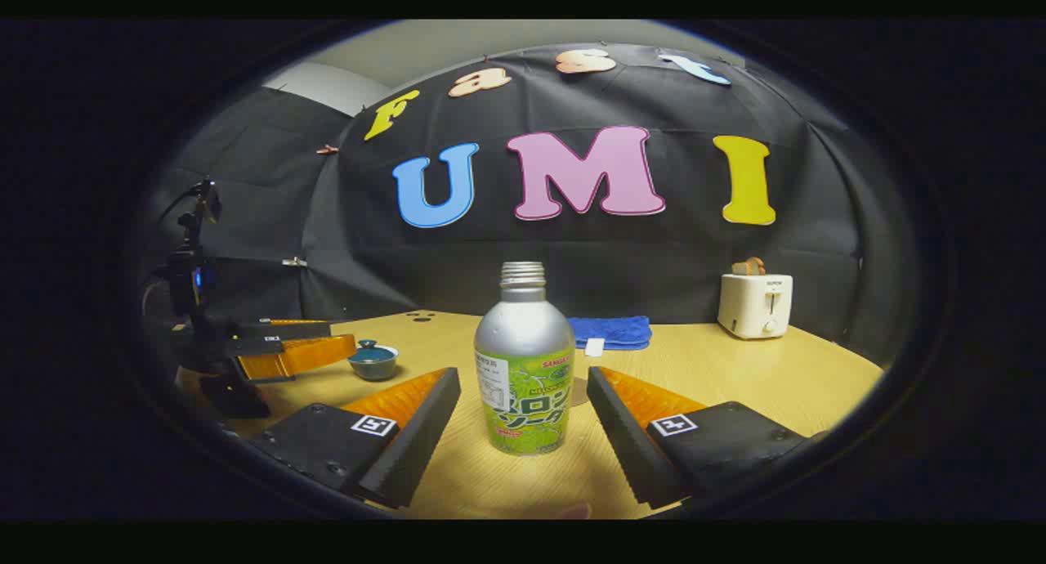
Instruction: Open the teacup lid with one hand, grasp the water bottle and pour water into the teacup with the other hand; after pouring, place the water bottle on the coaster and then close the teacup lid.
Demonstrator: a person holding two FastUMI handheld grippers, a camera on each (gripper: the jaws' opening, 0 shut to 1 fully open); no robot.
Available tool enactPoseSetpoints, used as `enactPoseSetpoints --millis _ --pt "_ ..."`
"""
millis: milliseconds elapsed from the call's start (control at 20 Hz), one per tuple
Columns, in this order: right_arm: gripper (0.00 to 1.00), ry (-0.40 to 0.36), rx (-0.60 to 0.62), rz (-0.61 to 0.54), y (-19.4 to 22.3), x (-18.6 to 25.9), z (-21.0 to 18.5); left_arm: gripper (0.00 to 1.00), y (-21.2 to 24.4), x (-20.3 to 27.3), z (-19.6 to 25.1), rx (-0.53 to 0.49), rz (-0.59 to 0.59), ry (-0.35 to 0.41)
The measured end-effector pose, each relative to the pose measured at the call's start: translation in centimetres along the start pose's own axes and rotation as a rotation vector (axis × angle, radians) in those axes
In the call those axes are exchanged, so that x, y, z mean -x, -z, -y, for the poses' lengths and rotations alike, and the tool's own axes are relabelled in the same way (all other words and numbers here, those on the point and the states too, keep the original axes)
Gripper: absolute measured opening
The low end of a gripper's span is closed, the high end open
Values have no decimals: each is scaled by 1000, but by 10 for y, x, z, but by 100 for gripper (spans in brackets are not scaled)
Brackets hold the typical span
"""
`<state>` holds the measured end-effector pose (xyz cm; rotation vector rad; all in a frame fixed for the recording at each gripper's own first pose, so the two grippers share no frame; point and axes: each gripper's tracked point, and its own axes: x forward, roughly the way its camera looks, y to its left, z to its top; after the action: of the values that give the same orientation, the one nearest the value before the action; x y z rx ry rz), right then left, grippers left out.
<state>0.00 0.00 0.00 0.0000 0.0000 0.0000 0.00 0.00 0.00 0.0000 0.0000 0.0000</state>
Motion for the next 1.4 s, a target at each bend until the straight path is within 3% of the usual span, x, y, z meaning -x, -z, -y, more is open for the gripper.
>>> enactPoseSetpoints --millis 1000,1400 --pt "97 -1 0 0 0 0 0 95 -1 -4 0 -1 1 19" --pt "96 -1 0 0 0 1 0 92 10 -38 -27 -26 -84 -24"
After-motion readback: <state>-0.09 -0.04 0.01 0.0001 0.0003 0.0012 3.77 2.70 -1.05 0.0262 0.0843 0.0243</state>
